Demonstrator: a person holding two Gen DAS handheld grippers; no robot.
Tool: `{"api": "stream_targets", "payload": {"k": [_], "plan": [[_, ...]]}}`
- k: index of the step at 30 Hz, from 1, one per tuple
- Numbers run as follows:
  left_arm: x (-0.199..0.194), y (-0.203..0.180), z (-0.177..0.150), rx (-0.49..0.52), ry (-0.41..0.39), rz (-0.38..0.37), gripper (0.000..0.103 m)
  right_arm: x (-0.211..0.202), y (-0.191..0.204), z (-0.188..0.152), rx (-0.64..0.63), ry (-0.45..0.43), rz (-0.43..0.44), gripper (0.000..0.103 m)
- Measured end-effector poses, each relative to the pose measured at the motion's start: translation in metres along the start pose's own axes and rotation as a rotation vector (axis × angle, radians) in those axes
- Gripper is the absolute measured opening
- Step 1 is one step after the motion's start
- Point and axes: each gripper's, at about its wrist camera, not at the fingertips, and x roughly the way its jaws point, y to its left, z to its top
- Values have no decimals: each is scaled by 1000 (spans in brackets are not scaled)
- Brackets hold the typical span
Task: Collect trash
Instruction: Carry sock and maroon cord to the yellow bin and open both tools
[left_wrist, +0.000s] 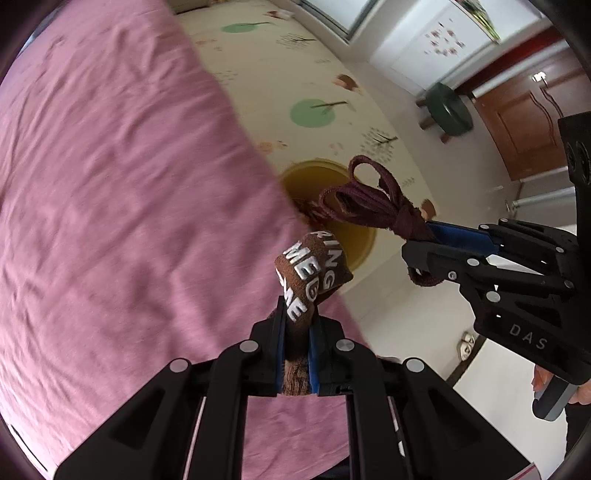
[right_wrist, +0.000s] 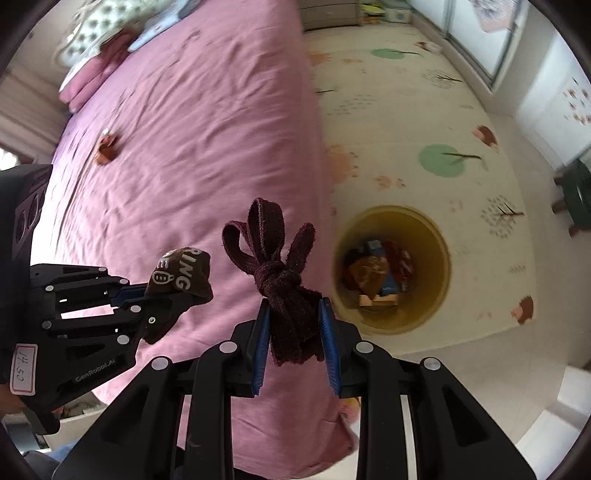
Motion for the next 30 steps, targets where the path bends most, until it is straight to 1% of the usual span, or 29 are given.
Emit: {"api": "stream_targets", "payload": {"k": [7,12,13,14,15,16,17,18,23,30], "plan": [[23,-46,33,64,34,-40,10,-11,-58,-6,101,-26,-28,25],[32,-73,56,104,35,-63,11,-16,-83,-7,142,-41,-45,26],[34,-77,60,109,34,-67,13,-16,-86,-7,147,-43,-48,26],[36,-82,65,116,31,-62,23,-17,-91,-6,153,-47,-51,26],[37,-86,68,123,33,-62,35,-18,-96,-6,160,-53,-57,27],[39,-90,72,129,37,-61,70,-19,-101,-5,167,-58,-63,28],[40,-92,75,134,32,-46,86,-21,-106,-5,178,-63,-69,29],[39,-94,77,141,26,-42,84,-21,-112,-5,192,-61,-68,33],[41,-93,81,156,39,-23,84,-23,-125,-2,217,-66,-80,34],[34,-66,71,112,38,-21,84,-21,-105,7,173,-58,-69,35]]}}
